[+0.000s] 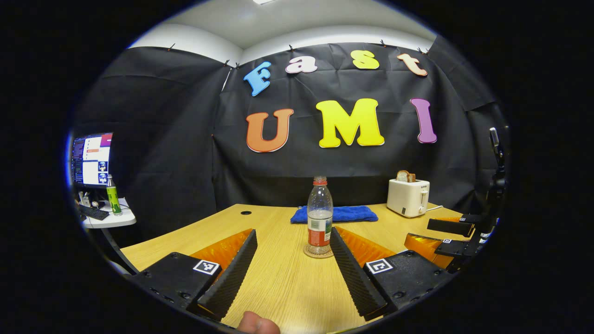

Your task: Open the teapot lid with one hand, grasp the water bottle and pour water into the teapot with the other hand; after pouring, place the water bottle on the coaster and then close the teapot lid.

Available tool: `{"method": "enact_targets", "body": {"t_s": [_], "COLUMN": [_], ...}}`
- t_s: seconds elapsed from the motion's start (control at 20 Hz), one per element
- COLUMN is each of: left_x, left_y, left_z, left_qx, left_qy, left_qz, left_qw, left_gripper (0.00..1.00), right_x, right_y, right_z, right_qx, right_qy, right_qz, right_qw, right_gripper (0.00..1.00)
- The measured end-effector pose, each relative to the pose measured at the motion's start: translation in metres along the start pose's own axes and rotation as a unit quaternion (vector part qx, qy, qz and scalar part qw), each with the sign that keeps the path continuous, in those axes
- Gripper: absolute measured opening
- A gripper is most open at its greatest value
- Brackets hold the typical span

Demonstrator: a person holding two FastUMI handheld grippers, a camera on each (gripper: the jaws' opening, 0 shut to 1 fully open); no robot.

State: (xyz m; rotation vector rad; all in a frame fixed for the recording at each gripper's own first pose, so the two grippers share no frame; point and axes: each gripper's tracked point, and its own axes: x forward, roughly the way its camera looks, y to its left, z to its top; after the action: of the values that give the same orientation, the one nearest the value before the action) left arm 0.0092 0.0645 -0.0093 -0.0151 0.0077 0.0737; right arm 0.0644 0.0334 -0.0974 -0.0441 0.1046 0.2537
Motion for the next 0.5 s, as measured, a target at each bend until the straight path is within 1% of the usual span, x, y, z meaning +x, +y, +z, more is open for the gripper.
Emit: {"method": "enact_targets", "body": {"t_s": [0.05,0.15,0.2,0.3,0.5], "left_x": [0.001,0.002,0.002,0.000,-0.013], "left_y": [-0.010,-0.029,-0.040,-0.060,-0.093], "left_z": [0.005,0.012,0.017,0.025,0.031], "left_qx": [0.000,-0.004,-0.003,0.010,0.036], "left_qy": [-0.001,-0.007,-0.011,-0.022,-0.030], "left_qz": [-0.005,-0.013,-0.017,-0.025,-0.052], "left_qw": [1.000,1.000,1.000,0.999,0.998], "left_gripper": [0.99,0.99,0.99,0.98,0.98], "right_x": [-0.010,-0.031,-0.042,-0.067,-0.113], "right_y": [-0.010,-0.034,-0.046,-0.069,-0.097], "right_z": [0.011,0.033,0.042,0.058,0.072], "right_qx": [0.003,0.008,0.011,0.015,-0.001], "right_qy": [-0.009,-0.028,-0.037,-0.054,-0.060], "right_qz": [-0.013,-0.042,-0.056,-0.086,-0.130], "right_qw": [1.000,0.999,0.998,0.995,0.990], "right_gripper": [0.97,0.97,0.95,0.95,0.96]}}
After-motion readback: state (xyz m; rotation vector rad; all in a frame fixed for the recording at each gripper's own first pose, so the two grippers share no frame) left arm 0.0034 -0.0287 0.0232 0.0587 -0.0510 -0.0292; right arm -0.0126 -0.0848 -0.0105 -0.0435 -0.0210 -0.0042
